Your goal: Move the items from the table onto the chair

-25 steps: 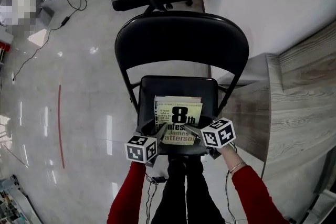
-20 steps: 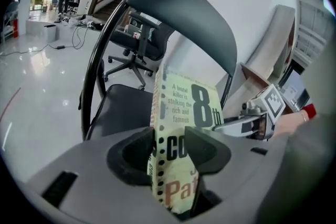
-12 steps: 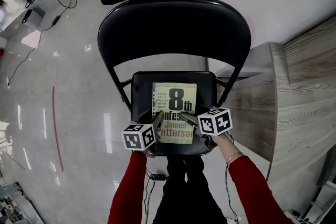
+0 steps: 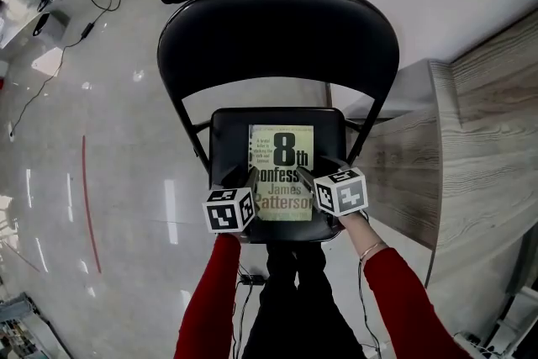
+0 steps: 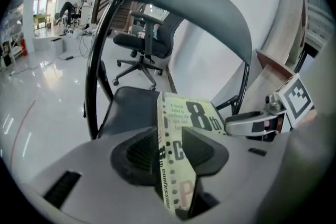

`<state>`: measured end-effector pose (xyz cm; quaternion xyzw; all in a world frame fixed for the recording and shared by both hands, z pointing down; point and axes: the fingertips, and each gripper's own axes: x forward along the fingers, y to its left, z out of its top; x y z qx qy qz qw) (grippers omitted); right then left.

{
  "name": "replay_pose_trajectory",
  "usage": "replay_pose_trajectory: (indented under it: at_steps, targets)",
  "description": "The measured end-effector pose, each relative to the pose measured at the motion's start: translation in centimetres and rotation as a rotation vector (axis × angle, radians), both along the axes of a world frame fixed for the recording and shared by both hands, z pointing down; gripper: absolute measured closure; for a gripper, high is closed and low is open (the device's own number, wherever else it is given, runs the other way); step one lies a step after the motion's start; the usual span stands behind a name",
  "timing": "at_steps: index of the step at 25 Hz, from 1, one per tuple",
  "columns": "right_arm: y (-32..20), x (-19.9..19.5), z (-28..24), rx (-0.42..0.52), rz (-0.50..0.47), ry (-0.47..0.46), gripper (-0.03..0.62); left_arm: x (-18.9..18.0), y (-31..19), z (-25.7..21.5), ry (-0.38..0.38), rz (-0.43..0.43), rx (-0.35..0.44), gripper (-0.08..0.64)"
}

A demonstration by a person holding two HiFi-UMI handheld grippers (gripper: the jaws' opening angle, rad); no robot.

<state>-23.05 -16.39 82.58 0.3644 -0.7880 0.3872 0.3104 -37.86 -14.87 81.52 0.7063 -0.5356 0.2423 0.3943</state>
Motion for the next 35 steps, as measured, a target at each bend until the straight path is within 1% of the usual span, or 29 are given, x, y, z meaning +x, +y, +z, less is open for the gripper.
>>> replay_pose_trajectory:
  at_steps: [2, 4, 6, 7, 10, 11, 13, 15, 19, 21, 24, 28, 32, 35]
  targets:
    - [-0.1, 0.5, -3.2, 0.042, 0.025, -0.014, 0.340, 0.0, -0.4, -3.7, -0.035, 0.019, 0.067, 0.400]
    - [0.0, 0.6, -8.0, 0.090, 0.058, -0.059, 0.371, 0.4, -0.5, -9.0, -0.052, 0.045, 0.157, 0.409]
    - [0.0, 0.3, -13.9, 0.154, 0.090, -0.110, 0.408, 0.9, -0.6, -15.3, -0.063, 0.063, 0.266, 0.453]
    - [0.2, 0.2, -16.9, 0.191, 0.101, -0.134, 0.440, 1.2, -0.5, -18.3, -0.065, 0.075, 0.320, 0.490]
    - [1.3, -0.4, -24.9, 0.284, 0.101, -0.200, 0.522, 2.4, 0.2, -26.5, -0.053, 0.123, 0.460, 0.551]
    - [1.8, -0.5, -27.1, 0.308, 0.094, -0.217, 0.541, 2.8, 0.5, -28.8, -0.043, 0.136, 0.495, 0.551]
    - [3.1, -0.4, -30.7, 0.353, 0.085, -0.240, 0.557, 3.4, 1.5, -32.7, -0.022, 0.155, 0.551, 0.551]
    - [4.5, 0.2, -33.5, 0.395, 0.088, -0.256, 0.563, 3.9, 2.7, -35.5, -0.001, 0.164, 0.591, 0.551]
    - [6.7, 1.4, -37.5, 0.469, 0.089, -0.280, 0.571, 4.5, 5.5, -38.6, 0.037, 0.181, 0.633, 0.550]
    - [7.7, 2.0, -39.1, 0.488, 0.099, -0.297, 0.571, 4.6, 7.1, -39.4, 0.048, 0.184, 0.632, 0.551]
    - [9.1, 2.9, -41.0, 0.517, 0.099, -0.293, 0.571, 4.7, 8.6, -40.4, 0.086, 0.164, 0.620, 0.551]
    - [10.8, 4.0, -42.2, 0.532, 0.096, -0.285, 0.571, 5.5, 10.3, -41.0, 0.059, 0.187, 0.604, 0.551]
    - [11.7, 4.7, -42.3, 0.532, 0.110, -0.292, 0.571, 6.3, 11.2, -42.0, 0.046, 0.204, 0.634, 0.551]
    - [12.5, 4.5, -42.4, 0.534, 0.099, -0.295, 0.571, 6.5, 11.8, -42.5, 0.042, 0.202, 0.642, 0.551]
